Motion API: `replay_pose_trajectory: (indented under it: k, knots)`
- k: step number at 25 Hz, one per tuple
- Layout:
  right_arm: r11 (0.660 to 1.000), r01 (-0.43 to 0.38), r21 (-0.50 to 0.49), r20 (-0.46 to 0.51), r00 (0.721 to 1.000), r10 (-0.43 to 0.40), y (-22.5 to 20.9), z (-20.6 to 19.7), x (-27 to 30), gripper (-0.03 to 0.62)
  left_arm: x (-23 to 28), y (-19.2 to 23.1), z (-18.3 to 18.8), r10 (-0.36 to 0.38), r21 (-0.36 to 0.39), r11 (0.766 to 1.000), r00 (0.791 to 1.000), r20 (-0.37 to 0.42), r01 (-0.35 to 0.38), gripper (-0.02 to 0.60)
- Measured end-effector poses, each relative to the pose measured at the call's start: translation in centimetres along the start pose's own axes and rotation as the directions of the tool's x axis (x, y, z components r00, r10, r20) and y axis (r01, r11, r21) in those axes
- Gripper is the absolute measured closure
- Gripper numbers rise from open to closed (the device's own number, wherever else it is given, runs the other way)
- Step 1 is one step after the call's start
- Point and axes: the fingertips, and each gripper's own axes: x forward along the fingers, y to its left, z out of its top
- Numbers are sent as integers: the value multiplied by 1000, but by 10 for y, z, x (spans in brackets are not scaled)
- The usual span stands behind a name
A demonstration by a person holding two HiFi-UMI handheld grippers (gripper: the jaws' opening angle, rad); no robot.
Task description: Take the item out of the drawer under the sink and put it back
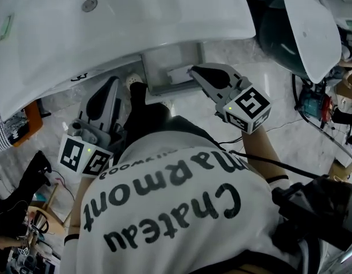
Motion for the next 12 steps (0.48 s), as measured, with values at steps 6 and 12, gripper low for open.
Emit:
replay_pose_trajectory:
  k: [6,12]
  knots:
    - [997,-11,-71,-147,989,1,-12,-52,24,582,6,17,-32,17,-20,1000,996,-85,-19,574]
    - [991,-60,-121,-298,954,21,-21,-103,50,582,9,25,-47,17,-17,1000,991,-131,-19,574]
